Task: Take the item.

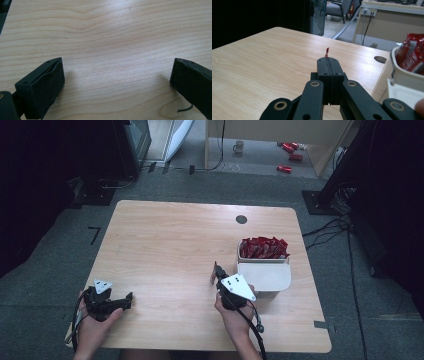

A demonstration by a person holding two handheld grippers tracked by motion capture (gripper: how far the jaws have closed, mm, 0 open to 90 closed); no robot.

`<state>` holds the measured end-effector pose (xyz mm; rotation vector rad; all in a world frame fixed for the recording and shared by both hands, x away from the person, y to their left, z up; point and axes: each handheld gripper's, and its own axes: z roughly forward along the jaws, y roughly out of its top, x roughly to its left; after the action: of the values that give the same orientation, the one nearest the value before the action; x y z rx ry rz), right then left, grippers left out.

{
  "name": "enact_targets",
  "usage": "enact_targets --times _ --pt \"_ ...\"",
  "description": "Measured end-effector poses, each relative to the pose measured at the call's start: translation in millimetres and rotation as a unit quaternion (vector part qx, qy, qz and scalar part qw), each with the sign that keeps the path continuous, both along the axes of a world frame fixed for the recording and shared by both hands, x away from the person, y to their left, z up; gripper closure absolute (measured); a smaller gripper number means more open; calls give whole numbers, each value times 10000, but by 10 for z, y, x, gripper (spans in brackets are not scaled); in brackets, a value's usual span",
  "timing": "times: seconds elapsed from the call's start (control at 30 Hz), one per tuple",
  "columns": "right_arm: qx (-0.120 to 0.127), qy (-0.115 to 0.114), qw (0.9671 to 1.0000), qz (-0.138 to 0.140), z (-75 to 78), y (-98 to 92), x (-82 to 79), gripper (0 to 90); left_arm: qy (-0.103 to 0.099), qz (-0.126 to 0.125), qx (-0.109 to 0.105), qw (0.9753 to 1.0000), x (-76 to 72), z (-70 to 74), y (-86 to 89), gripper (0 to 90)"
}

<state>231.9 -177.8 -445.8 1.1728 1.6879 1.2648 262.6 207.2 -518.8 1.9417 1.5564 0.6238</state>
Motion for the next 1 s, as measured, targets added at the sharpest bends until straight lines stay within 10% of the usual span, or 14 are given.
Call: enact_targets --times 0.2,0.53,1.0 --pt "-54 13 10000 79 -89 -14 -178 900 1 0 1 10000 0 0 0 0" --pt "-178 928 9954 139 -568 -69 -238 900 -1 -2 8 10000 0 0 1 0" --pt "-213 1707 9843 383 -740 -93 -200 843 -2 -2 5 10000 0 0 1 0"
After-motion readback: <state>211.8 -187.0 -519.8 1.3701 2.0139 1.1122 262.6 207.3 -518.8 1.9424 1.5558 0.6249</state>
